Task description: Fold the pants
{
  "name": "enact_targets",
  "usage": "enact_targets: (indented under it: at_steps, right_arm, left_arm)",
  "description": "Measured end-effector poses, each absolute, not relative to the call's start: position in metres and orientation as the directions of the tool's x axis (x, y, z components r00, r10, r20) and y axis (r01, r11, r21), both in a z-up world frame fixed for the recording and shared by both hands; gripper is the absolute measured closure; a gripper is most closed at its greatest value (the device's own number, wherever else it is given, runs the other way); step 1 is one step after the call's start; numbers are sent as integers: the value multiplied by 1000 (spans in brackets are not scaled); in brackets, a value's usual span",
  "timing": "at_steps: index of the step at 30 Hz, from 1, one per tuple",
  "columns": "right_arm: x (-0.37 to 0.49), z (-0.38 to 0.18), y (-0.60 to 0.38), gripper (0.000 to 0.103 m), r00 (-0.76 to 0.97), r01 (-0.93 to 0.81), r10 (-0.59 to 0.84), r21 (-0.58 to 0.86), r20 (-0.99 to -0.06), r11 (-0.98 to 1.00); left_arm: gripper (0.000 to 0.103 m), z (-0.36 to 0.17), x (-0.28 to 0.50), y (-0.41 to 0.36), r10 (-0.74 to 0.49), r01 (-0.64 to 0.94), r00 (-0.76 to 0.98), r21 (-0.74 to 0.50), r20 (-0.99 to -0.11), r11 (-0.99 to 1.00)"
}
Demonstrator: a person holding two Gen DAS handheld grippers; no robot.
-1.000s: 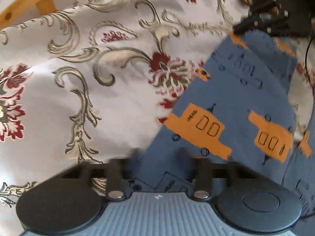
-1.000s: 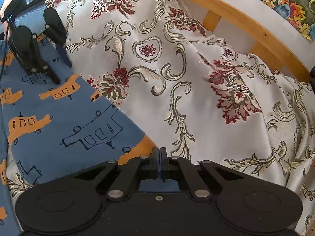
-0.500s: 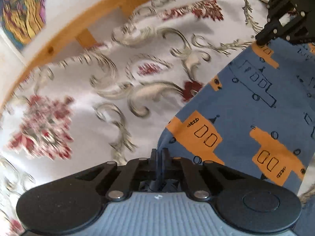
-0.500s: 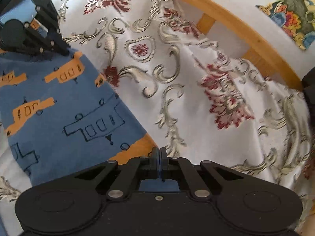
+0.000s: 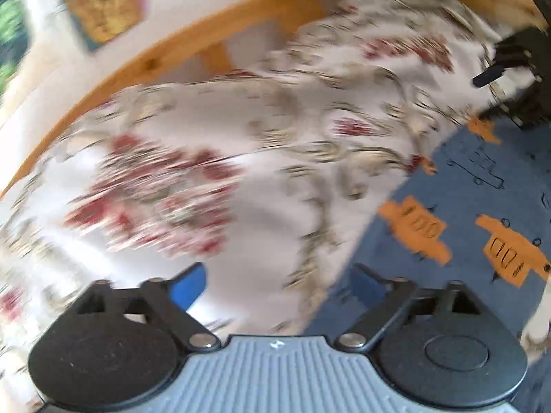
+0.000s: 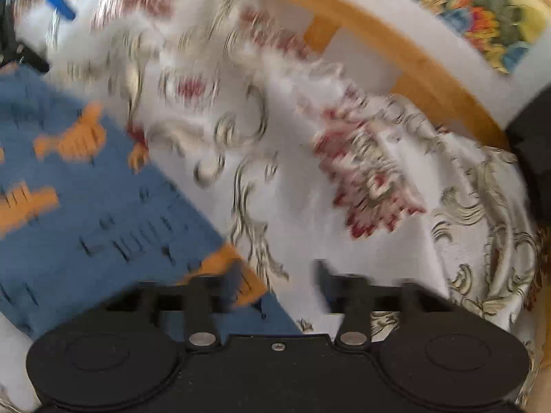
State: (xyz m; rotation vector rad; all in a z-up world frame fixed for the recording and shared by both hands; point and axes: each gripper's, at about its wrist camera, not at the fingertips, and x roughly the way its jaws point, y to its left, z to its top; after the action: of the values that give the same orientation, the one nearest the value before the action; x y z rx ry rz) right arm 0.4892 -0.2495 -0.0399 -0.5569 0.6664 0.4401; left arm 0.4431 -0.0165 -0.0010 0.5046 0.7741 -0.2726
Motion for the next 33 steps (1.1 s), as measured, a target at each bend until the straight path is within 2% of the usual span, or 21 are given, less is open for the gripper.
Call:
enact_targets:
  at_steps: [1,2,4,8,12,16,18,19,20,21,23,27,31,32,33]
  right_arm:
    - [484,-34,-250,20,714,-555,241,-321,-658,767]
    - [480,-27,-247,9,713,-579,289,-305,-639,756]
    - [473,-18,-235,2,672,-662,401,-262,-623,702]
    - [469,-14,-195,1,563,-779,542,-182,-623,600]
    - [477,-19,-155,2,497,-836,599,-162,-627,524]
    - [493,-20,-130,22,394,-883,655,-69,-645,463]
    - [494,-21,-115,27,367,-898,658,-66,-657,435]
    - [497,-21,-108,34,359,-903,655,-70,-665,424]
    - [499,-21,-103,42,355,-906,648,-77,-674,417]
    - [503,-22,-96,46,353,-908,635,-86,-687,411]
    - [513,-26,-86,56,354,-906,600,-102,-718,412]
    - [526,-34,-83,59,335,-907,536,-111,-775,407]
    - [529,-41,-85,59,334,-903,503,-118,-797,413]
    - [529,-42,-86,59,333,-902,502,-115,-798,416]
    - [529,-42,-87,59,335,-901,502,-115,-798,419]
  left_arm:
    - [4,6,440,-2,-54,406,689,323,-723,855]
    - [1,12,437,12,-57,404,679,308,-732,861]
    - [0,21,432,38,-80,412,634,248,-769,877]
    - [1,21,429,71,-114,386,563,138,-819,912]
    - [18,14,423,66,-76,453,519,199,-851,869]
    - [22,7,417,52,-44,542,452,235,-891,807]
    - [43,-1,417,48,-1,548,423,255,-906,797]
    - [51,-3,416,47,15,552,419,268,-908,789]
    - [64,-6,415,45,30,551,417,279,-909,786]
    - [78,-8,415,43,33,554,405,274,-914,787]
    - [90,-13,413,38,54,540,395,280,-917,794]
    - [96,-16,407,27,155,478,466,396,-871,784]
    - [96,-13,406,26,143,460,497,400,-856,793]
    - [92,-10,406,28,125,463,503,389,-855,796]
    - [83,-9,408,31,121,457,502,382,-856,803]
